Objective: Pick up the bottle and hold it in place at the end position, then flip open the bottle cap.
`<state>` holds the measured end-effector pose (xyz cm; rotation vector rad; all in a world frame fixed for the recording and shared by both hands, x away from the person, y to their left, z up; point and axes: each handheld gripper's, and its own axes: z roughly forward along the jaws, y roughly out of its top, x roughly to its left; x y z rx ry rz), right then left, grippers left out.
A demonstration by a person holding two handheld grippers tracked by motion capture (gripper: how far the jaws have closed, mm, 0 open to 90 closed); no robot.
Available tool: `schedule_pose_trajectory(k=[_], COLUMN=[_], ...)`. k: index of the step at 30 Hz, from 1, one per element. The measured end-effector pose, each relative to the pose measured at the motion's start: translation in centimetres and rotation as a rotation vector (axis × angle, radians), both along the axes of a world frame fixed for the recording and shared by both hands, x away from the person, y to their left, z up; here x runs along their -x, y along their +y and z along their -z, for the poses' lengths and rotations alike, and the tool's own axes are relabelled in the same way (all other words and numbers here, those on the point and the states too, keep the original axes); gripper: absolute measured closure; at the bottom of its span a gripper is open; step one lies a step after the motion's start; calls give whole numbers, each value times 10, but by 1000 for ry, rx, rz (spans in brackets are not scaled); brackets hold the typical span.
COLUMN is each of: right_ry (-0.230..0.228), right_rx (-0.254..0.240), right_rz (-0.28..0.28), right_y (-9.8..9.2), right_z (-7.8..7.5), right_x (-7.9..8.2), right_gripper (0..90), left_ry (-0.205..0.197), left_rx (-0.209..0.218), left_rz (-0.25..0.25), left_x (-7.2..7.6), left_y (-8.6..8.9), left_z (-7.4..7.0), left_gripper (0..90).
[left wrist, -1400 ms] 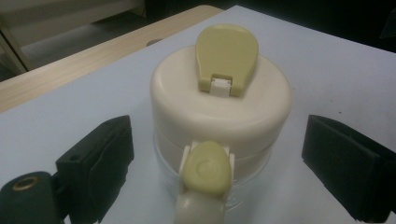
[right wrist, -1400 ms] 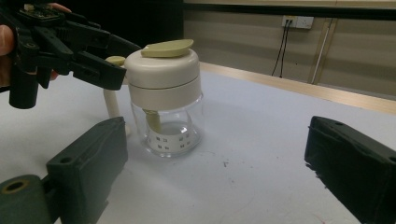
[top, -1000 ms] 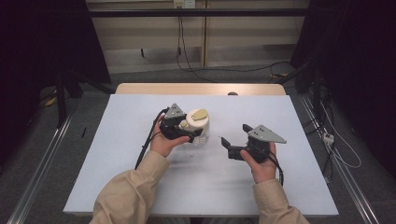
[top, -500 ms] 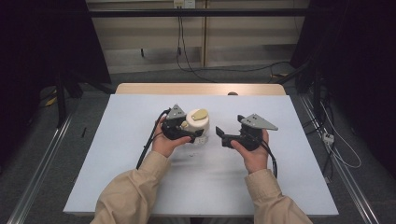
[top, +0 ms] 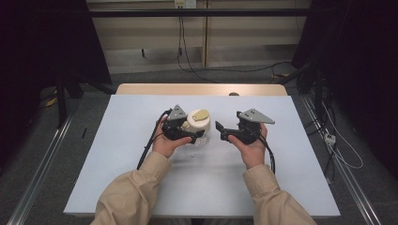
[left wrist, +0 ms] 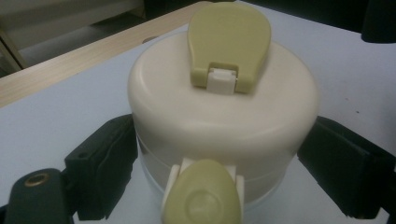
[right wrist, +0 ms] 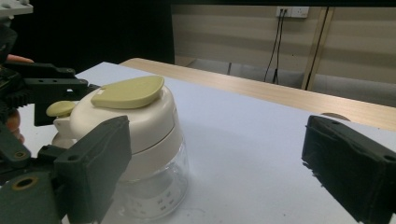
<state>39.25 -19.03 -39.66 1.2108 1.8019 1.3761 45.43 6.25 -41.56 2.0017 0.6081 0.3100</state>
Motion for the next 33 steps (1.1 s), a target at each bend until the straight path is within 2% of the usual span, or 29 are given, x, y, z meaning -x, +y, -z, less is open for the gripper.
schedule_pose_trajectory(k=[5,8,9,12,14,15,16,17,18,19,20,21,22,25,26,27,28,31,33], right_ry=[2,-2,-1,-4,-6,-10,-11,-13,-17,-21,-22,-19,-24,-33,-34,-32,-34,-28,-30], right_rx=[-1,1,-2,-3,9,13,19,21,24,27,29,27,32,36,36,30,33,33,37], right_rz=[8,11,8,3,-12,-14,-21,-26,-35,-40,-45,-45,-42,-32,-28,-25,-21,-15,-16], right_y=[2,3,4,5,7,8,8,9,9,10,11,12,12,12,11,10,8,4,3], right_z=[-1,-2,-2,-2,-2,-2,-3,-3,-3,-4,-4,-5,-5,-6,-6,-6,-6,-6,-6], right_x=[-7,-11,-12,-13,-14,-14,-15,-15,-15,-16,-16,-17,-17,-17,-17,-17,-17,-18,-18], right_gripper=[85,111,126,188,274,332,402,482,548,595,621,626,627,615,602,592,577,584,608], left_ry=[6,-4,3,1,5,-12,-19,-10,-26,-45,-43,-19,-19,-31,-48,-44,-31,-35,-27], left_rx=[4,-9,-7,-11,-6,-8,2,34,25,-3,-11,20,26,6,-3,-5,23,25,40], left_rz=[2,4,6,7,6,6,9,12,22,5,13,14,7,20,25,17,5,-13,7], left_x=[0,0,0,1,1,1,1,1,0,0,-1,0,1,3,3,3,3,3,3], left_y=[0,1,1,2,3,5,6,8,11,11,11,10,10,6,5,5,5,4,4], left_z=[0,-1,-1,-2,-3,-4,-5,-6,-8,-8,-7,-5,-4,-2,-1,-1,-1,-5,-6], left_gripper=[126,128,130,137,147,157,178,224,337,505,507,500,474,481,479,464,392,169,117])
